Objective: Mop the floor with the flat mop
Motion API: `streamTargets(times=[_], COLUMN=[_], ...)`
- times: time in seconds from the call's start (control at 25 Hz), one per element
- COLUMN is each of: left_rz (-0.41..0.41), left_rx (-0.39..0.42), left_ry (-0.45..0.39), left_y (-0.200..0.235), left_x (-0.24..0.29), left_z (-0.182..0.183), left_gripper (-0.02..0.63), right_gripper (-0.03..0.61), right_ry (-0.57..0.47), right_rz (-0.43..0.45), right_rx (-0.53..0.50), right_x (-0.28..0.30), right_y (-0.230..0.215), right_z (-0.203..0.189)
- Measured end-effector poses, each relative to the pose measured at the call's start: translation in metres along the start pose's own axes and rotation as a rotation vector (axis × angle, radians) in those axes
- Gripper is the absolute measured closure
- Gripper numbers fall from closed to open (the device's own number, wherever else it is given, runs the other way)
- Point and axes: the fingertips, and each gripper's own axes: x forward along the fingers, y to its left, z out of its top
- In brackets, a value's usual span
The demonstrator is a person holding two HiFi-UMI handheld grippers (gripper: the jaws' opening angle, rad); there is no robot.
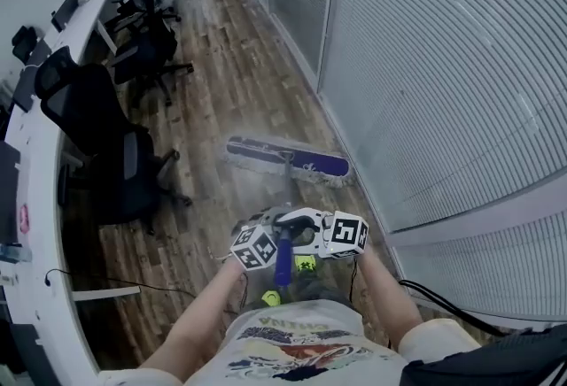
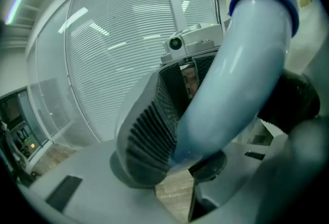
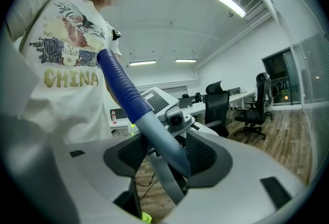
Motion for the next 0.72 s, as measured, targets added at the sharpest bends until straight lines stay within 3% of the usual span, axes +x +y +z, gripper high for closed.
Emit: streamTargets(times=[0.2, 0.32, 0.48, 0.72], left_rz=[0.007, 0.007, -0.009, -0.01], left_rx=[-0.006, -0.037, -0.095, -0.08], left_ry=[0.021, 0.032, 0.046, 0.024], left_y=[0.049, 0.056, 0.027, -0.014], left_x=[0.033, 0.04, 0.041, 0.009], left_z=[0.001, -0.006, -0.006, -0.008], left_gripper=[0.495, 0.489, 0.46, 0.46], right_gripper=[0.354, 0.35, 0.344, 0.342], right_ry=[0.002, 0.027, 0.081, 0.066], right_rz=[0.001, 0.021, 0.041, 0.028], right_rx=[0.006, 0.016, 0.032, 0.051], right_x=[-0.024, -0.025, -0.026, -0.002], right_y=[-0.054, -0.067, -0.036, 0.011], right_z=[-0.003, -0.009, -0.02, -0.017])
